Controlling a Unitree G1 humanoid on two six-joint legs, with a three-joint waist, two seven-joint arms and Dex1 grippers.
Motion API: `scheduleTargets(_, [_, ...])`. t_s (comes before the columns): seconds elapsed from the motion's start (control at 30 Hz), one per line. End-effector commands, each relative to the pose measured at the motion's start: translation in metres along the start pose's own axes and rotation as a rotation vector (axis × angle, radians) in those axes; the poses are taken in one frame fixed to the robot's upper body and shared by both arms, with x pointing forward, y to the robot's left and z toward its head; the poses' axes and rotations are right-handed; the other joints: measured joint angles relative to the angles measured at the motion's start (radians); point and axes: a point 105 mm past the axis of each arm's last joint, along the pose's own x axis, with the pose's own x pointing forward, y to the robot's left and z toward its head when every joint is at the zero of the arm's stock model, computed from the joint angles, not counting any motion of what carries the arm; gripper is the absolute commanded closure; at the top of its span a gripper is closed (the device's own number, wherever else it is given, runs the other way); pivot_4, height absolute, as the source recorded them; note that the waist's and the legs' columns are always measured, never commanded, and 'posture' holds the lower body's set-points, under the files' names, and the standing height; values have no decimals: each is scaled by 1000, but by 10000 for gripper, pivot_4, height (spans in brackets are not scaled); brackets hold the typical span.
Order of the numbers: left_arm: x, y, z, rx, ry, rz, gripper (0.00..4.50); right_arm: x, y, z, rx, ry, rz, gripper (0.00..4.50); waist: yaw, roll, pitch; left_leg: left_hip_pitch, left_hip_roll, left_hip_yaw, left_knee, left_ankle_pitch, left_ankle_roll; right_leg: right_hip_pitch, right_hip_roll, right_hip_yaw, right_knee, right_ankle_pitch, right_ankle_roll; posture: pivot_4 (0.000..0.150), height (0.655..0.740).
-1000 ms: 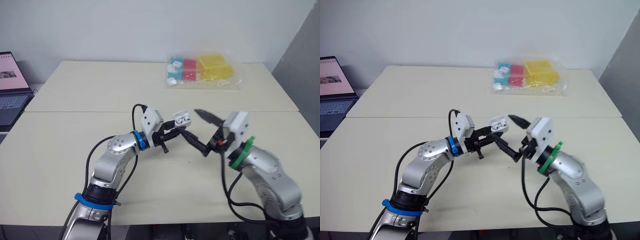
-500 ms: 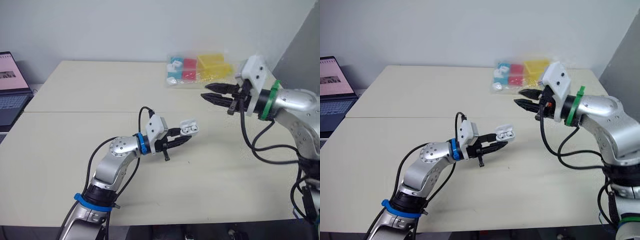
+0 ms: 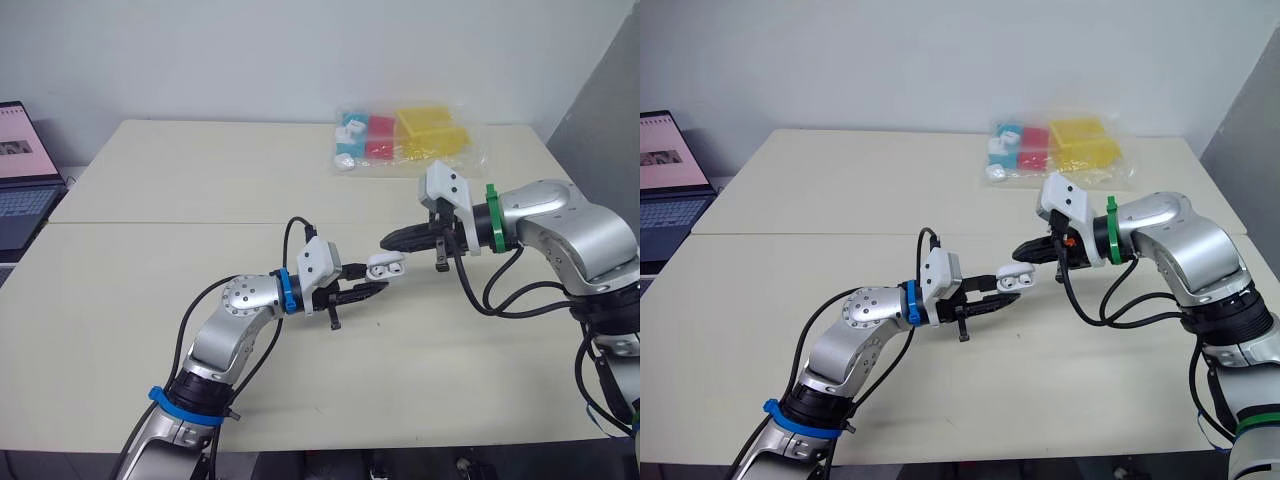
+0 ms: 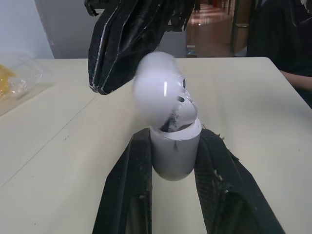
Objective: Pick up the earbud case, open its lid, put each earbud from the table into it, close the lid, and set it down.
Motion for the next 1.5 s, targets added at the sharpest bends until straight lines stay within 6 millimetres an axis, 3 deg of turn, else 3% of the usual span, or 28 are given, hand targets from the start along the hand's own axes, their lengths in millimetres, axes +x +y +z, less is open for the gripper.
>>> scheduleTargets(0.03, [2,-1,13,43,-37,-1,36944,-6,9,7,-32,-16,22,45000,1,0,0,0,0,0,0,0,0,0,0,0,0,0,0,1500,7400])
scheduleTargets(0.37, [4,4,14,-12,-51,21,36944,-5,14,-8,-35,-3,-13,45000,-1,0,0,0,0,0,0,0,0,0,0,0,0,0,0,1500,7400])
scheduleTargets(0.47, [3,5,6,-88,-16,27,36944,-12,0,-7,-88,-15,-132,45000,-1,0,0,1,0,0,0,0,0,0,0,0,1,0,0,1500,7400])
scheduleTargets(0.6, [1,6,-8,-313,58,24,36944,-30,-2,-12,-175,0,-195,45000,1,0,0,0,-1,0,1,0,0,0,0,0,1,0,0,1500,7400])
scheduleTargets(0.73, [-1,0,-24,-548,142,-1,36944,-38,13,-25,-259,2,-191,45000,2,0,0,0,-1,-1,1,0,0,1,0,-1,-1,0,1,1500,7400])
scheduleTargets(0.83, [-6,0,-41,-663,237,6,36944,-32,31,-34,-236,-15,-199,45000,1,0,0,0,-1,-1,0,0,0,1,0,0,-1,0,1,1500,7400])
scheduleTargets(0.97, [-11,2,-58,-772,329,44,36944,-23,49,-51,-219,38,-179,45000,-4,0,0,2,-1,-1,0,0,0,1,0,0,2,0,1,1500,7400])
scheduleTargets(1.07, [-14,5,-62,-794,362,61,36944,-23,51,-54,-224,42,-183,45000,-5,0,0,4,-1,-1,1,0,0,3,0,0,2,0,1,1500,7400])
scheduleTargets(1.1, [-16,5,-63,-794,372,61,29705,-23,51,-54,-226,42,-185,45000,-5,0,0,5,-1,-1,1,0,0,3,0,0,3,0,1,1500,7400])
scheduleTargets(1.4, [-57,8,-55,-630,466,55,2536,-31,48,-53,-204,51,-204,45000,-5,0,0,6,0,-1,-1,0,0,3,1,0,3,0,0,1500,7400])
scheduleTargets(1.43, [-68,10,-56,-533,488,66,260,-32,49,-52,-179,39,-197,45000,-5,0,0,6,0,-1,0,0,-1,3,0,0,2,0,0,1500,7400])
scheduleTargets(1.5, [-88,11,-56,-341,527,71,59,-35,54,-51,-179,38,-180,43285,-7,0,0,6,0,0,-1,0,-1,3,0,1,2,0,0,1500,7400])
